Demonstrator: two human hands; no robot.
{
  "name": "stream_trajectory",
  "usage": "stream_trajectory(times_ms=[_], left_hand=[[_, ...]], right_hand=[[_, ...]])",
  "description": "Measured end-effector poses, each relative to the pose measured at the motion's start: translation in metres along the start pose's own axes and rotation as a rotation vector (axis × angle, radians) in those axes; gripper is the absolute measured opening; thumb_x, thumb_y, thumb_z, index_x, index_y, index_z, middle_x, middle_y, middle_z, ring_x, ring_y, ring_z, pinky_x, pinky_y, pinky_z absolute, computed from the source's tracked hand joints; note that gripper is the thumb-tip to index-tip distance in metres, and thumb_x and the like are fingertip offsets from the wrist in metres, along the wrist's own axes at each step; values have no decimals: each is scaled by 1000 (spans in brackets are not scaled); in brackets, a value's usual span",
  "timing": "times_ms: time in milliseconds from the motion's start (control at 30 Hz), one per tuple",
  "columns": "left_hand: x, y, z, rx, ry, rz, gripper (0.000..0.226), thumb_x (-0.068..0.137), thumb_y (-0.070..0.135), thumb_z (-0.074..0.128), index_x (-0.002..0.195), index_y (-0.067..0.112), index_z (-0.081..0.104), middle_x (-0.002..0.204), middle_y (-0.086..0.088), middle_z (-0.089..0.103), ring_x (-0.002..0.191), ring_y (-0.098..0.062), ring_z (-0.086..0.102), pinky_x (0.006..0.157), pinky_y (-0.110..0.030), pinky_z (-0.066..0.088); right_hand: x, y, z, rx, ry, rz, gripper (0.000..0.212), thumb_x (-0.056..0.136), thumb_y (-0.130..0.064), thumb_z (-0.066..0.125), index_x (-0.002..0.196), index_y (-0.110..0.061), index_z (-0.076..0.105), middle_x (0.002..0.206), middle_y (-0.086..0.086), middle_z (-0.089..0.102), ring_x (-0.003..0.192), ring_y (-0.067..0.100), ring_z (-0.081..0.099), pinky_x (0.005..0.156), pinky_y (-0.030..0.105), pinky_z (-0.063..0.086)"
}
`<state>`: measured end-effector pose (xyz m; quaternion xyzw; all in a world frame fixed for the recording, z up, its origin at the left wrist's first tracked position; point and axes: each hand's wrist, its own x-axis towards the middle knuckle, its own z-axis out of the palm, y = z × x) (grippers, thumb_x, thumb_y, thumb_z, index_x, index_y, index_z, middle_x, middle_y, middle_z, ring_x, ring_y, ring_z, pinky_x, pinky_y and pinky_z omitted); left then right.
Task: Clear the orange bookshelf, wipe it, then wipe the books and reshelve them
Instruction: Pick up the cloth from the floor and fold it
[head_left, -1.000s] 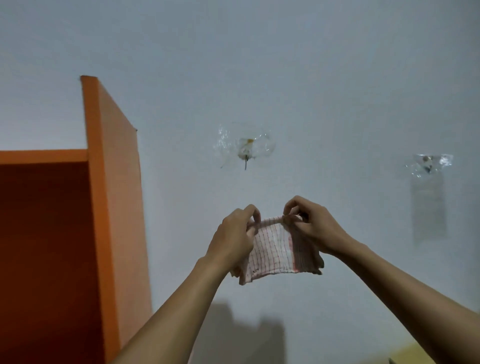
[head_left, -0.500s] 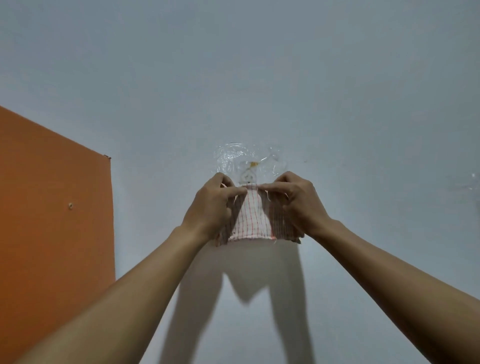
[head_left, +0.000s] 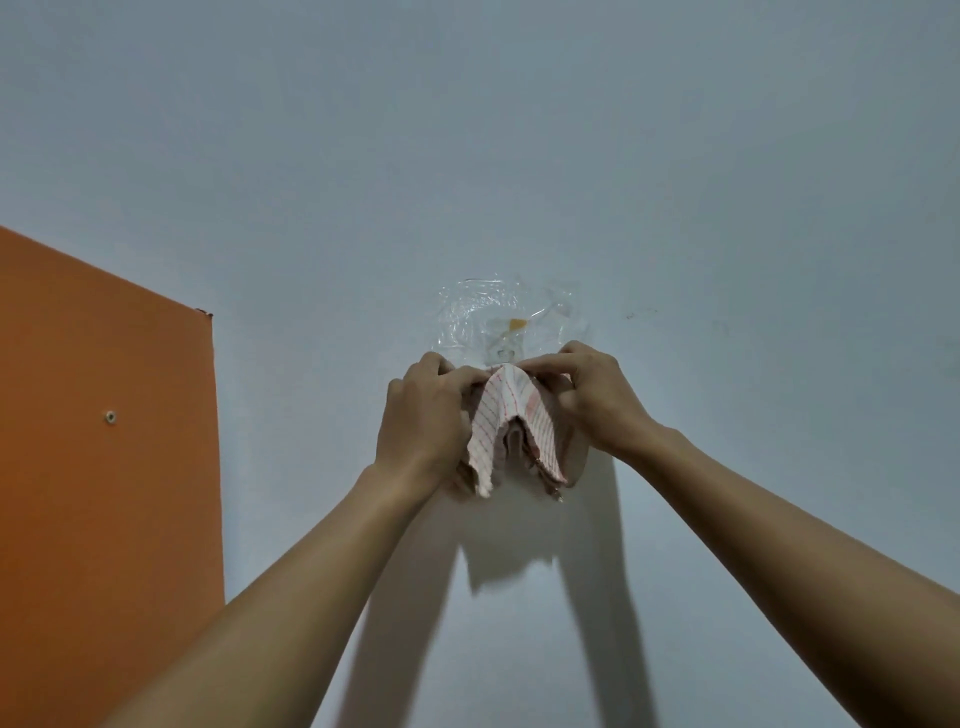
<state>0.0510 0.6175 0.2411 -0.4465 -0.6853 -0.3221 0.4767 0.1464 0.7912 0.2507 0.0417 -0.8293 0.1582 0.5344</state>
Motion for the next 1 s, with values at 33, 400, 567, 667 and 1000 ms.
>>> stream_trajectory(times_ms=[33, 400, 567, 667, 1000], left_hand=[[-4, 3, 2, -21, -3, -40, 39, 86, 3, 60, 116, 24, 72, 88, -1, 52, 86, -29, 59, 83, -46, 50], [-14, 15, 1, -68, -86, -228, 33, 96, 26, 54, 124, 40, 64, 105, -2, 67, 102, -25, 61, 93, -43, 45], [-17, 15, 0, -200, -127, -341, 23, 90, 20, 61, 104, 30, 77, 100, -2, 77, 100, -24, 68, 87, -40, 53], [-18, 19, -3, -207, -143, -380, 22, 90, 12, 55, 82, 21, 73, 89, -5, 75, 87, -30, 68, 73, -33, 51], [-49, 24, 3, -446, 4, -811, 24, 84, 7, 47, 82, 21, 67, 81, -1, 69, 78, -23, 67, 71, -34, 57]], right_hand=[[-1, -2, 0, 38, -5, 27, 34, 91, -5, 62, 111, -28, 76, 94, 2, 64, 89, 15, 60, 73, 12, 43], [-2, -13, 0, 108, 2, 139, 24, 92, -16, 65, 112, -27, 73, 96, 6, 58, 86, 15, 58, 81, 24, 47], [-14, -16, 2, 132, -48, 201, 33, 88, 1, 53, 104, -16, 75, 71, 10, 62, 58, 19, 54, 60, 22, 47], [-20, -17, 0, 143, -89, 256, 33, 90, 2, 48, 99, -16, 74, 70, 12, 71, 53, 17, 66, 55, 25, 54], [-48, -7, 15, 383, 34, 573, 28, 87, -3, 50, 90, -13, 77, 89, 4, 75, 72, 17, 65, 64, 31, 52]])
